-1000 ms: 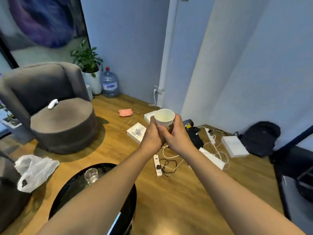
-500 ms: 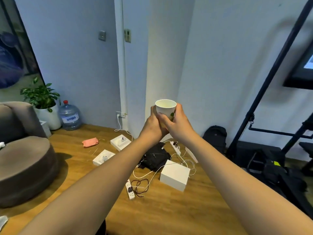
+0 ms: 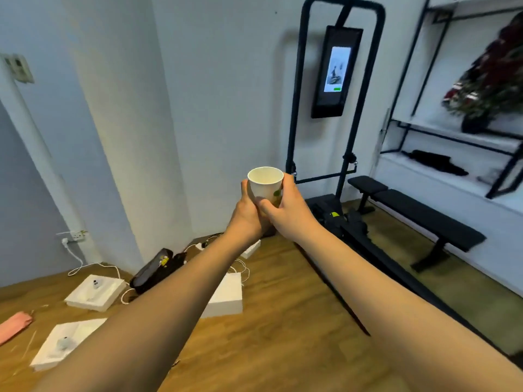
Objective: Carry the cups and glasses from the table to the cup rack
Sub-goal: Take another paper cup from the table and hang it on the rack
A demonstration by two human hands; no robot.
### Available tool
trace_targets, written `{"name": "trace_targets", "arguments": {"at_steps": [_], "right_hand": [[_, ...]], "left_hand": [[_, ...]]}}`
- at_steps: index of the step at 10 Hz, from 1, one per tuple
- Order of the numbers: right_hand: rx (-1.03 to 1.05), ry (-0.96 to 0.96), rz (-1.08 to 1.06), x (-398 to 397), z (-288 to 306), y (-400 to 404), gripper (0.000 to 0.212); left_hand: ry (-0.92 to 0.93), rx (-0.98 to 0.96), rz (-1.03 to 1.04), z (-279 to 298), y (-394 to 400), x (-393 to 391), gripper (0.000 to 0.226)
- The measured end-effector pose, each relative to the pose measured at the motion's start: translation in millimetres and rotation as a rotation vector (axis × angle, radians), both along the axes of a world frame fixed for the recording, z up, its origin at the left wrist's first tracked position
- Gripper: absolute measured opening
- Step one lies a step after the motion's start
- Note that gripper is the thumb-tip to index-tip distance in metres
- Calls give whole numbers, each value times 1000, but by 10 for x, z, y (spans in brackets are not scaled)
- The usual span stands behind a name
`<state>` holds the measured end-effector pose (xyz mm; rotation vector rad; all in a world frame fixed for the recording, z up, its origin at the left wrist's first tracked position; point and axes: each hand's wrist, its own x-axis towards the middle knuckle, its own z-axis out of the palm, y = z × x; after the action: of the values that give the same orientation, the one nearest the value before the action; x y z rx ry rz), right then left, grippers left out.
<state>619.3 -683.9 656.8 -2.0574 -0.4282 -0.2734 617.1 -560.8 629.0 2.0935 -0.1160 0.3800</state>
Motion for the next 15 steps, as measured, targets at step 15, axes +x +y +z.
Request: {"name": "trace_targets", "arguments": {"at_steps": [15], "right_hand": [[54,70,-897,-2402,-502,-10193,70]], "left_hand": [[115,-156,-912,-503,-10792,-1444,60]]}}
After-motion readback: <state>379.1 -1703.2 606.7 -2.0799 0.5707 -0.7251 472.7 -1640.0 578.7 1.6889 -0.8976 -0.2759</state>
